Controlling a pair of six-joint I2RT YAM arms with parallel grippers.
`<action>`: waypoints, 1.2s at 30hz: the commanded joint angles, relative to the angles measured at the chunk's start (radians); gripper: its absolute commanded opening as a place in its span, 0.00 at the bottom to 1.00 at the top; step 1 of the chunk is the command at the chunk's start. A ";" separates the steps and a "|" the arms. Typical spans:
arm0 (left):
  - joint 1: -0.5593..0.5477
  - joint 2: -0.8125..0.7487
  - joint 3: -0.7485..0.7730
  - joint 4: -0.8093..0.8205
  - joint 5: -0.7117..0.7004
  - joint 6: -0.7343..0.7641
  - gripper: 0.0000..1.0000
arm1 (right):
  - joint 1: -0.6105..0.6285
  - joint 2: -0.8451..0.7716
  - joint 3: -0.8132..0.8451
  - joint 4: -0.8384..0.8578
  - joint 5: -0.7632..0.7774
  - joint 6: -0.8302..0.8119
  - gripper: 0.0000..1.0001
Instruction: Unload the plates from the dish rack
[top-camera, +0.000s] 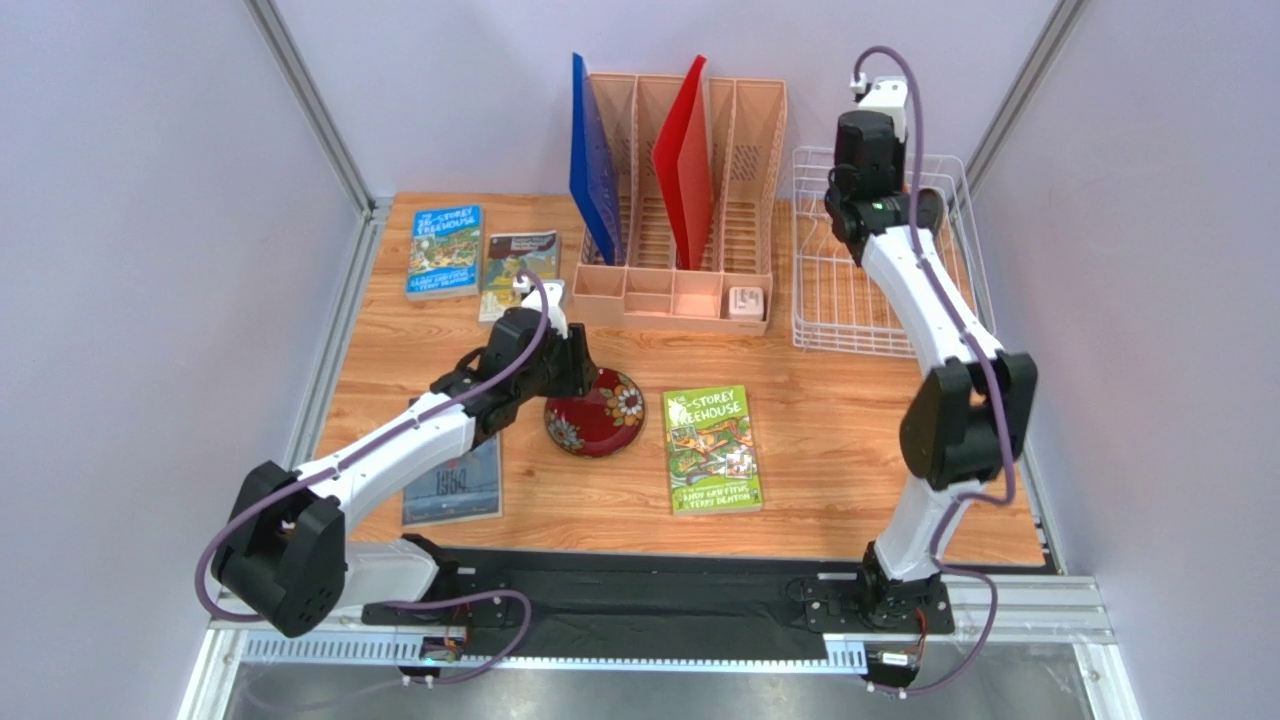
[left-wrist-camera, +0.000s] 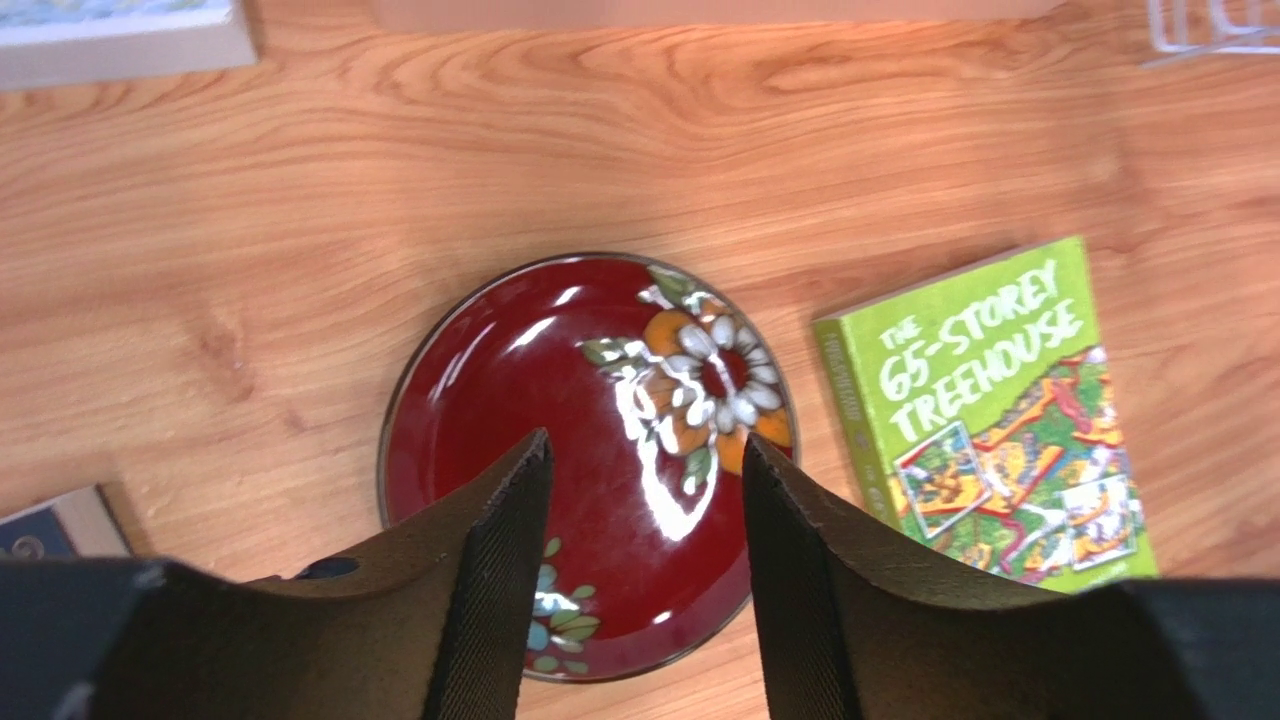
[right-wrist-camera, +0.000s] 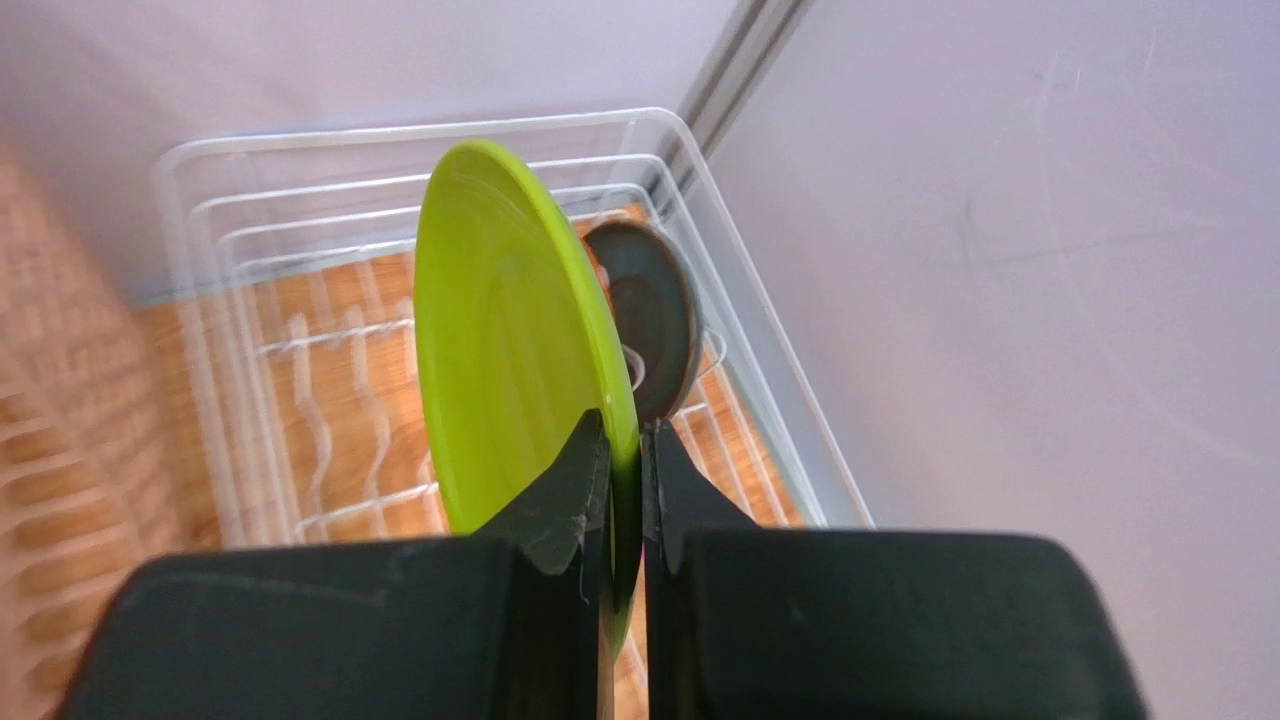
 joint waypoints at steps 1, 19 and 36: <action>0.000 -0.023 0.069 0.085 0.114 0.021 0.57 | 0.024 -0.248 -0.094 -0.219 -0.250 0.287 0.00; -0.003 0.413 0.271 0.698 0.662 -0.397 0.56 | 0.043 -0.681 -0.724 0.011 -1.021 0.681 0.00; -0.016 0.568 0.247 1.019 0.685 -0.572 0.03 | 0.044 -0.669 -0.852 0.188 -1.189 0.819 0.00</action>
